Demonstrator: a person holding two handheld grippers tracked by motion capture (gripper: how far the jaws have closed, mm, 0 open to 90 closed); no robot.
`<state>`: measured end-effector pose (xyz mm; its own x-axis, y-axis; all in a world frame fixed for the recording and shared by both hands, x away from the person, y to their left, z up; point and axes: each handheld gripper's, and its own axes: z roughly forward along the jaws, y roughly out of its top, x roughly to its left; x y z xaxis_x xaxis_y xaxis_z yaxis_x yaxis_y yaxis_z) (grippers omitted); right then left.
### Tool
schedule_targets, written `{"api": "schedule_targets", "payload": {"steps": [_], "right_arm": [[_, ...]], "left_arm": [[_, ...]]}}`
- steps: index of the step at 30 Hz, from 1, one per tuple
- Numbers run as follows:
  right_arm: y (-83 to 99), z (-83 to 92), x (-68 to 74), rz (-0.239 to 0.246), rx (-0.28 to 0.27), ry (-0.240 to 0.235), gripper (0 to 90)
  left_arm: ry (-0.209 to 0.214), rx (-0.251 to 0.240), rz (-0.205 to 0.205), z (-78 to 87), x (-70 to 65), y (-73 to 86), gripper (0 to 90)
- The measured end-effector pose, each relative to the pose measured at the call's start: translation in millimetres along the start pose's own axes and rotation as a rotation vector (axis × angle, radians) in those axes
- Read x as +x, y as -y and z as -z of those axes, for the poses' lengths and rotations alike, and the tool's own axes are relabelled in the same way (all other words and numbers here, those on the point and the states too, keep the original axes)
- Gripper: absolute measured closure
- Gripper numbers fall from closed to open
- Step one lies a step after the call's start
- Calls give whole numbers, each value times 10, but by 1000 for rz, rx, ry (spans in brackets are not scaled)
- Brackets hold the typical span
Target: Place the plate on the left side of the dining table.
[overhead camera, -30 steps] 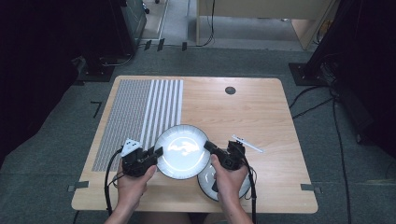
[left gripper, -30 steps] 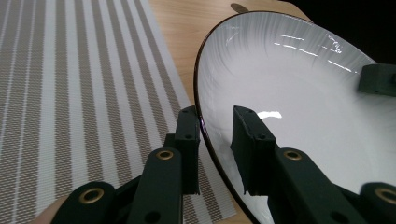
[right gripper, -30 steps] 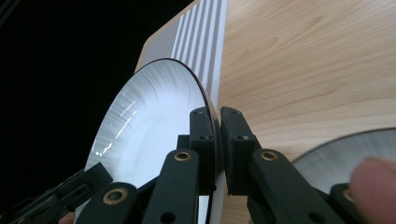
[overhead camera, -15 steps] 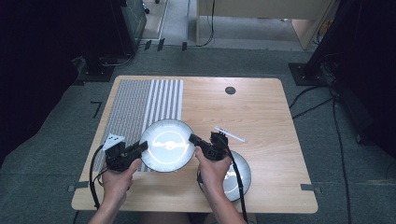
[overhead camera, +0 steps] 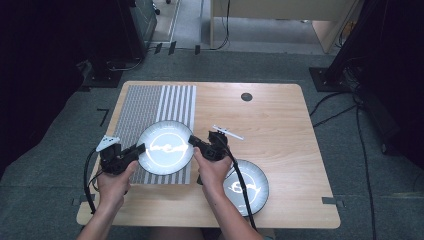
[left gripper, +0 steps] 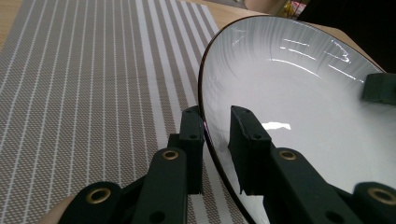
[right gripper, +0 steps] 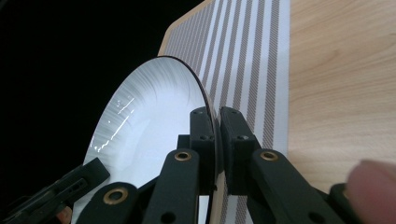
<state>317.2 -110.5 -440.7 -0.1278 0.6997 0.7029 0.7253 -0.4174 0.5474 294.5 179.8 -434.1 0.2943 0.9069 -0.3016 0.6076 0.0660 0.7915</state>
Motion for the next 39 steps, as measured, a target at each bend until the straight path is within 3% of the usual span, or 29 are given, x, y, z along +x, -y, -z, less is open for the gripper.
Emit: {"api": "schedule_targets", "payload": {"steps": [12, 23, 32, 39], "right_arm": [[-97, -418, 113, -5, 26, 1, 847], [-193, -776, 104, -26, 44, -15, 847], [-328, -1094, 102, 5, 41, 3, 848], [-377, -1251, 74, 11, 61, 14, 847]], "left_arm": [[-35, 8, 15, -127, 319, -167, 761], [-84, 2, 16, -321, 533, -304, 765], [-97, 3, 66, -545, 728, -429, 776], [-101, 21, 105, -687, 847, -408, 781]]}}
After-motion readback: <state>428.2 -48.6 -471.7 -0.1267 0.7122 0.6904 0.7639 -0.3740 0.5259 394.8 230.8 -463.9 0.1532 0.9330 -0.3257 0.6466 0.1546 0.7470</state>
